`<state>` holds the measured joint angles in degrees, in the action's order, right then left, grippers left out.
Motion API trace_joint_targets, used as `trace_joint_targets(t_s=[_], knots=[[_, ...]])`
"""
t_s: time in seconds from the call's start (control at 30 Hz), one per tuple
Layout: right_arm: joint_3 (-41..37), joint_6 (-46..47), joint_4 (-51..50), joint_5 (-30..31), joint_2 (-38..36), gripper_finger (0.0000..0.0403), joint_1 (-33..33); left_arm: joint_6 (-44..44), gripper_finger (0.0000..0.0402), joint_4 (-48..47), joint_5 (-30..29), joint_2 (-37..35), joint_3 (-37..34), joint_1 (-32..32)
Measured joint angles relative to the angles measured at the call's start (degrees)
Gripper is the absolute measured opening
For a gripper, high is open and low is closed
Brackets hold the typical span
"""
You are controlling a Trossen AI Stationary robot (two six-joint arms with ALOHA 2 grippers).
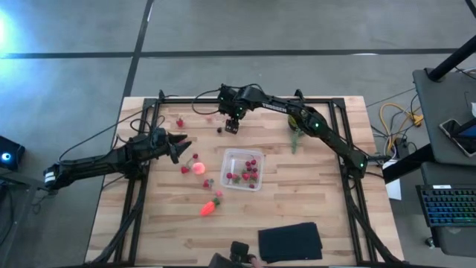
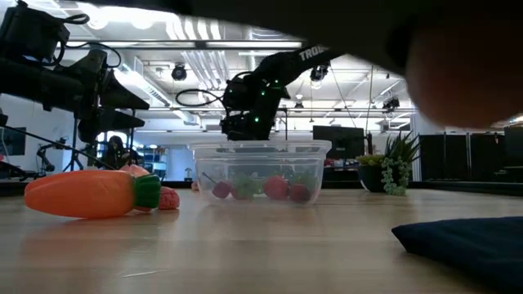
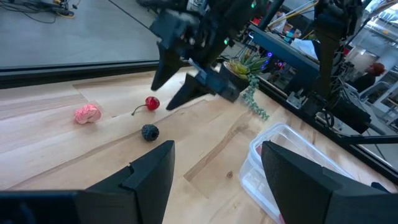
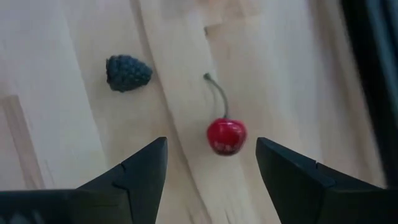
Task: Pick and placing Produce into tupperware
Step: Put the red cherry into the transparent bin
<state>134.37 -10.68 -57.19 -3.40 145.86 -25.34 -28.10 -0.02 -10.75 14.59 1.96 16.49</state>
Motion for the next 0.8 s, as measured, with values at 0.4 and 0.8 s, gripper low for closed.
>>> trace_joint_targets(t_s=[0.4,0.8], knots=[[-0.02,1.56,0.69,0.0,1.4,0.0236,-0.86,0.0,0.0226,-0.01,0.01,0.0,0.0,0.0],[-0.02,4.7,2.64,0.22,1.4,0.0228,-1.71,0.0,0.0226,-0.01,0.0,0.0,0.0,0.0]])
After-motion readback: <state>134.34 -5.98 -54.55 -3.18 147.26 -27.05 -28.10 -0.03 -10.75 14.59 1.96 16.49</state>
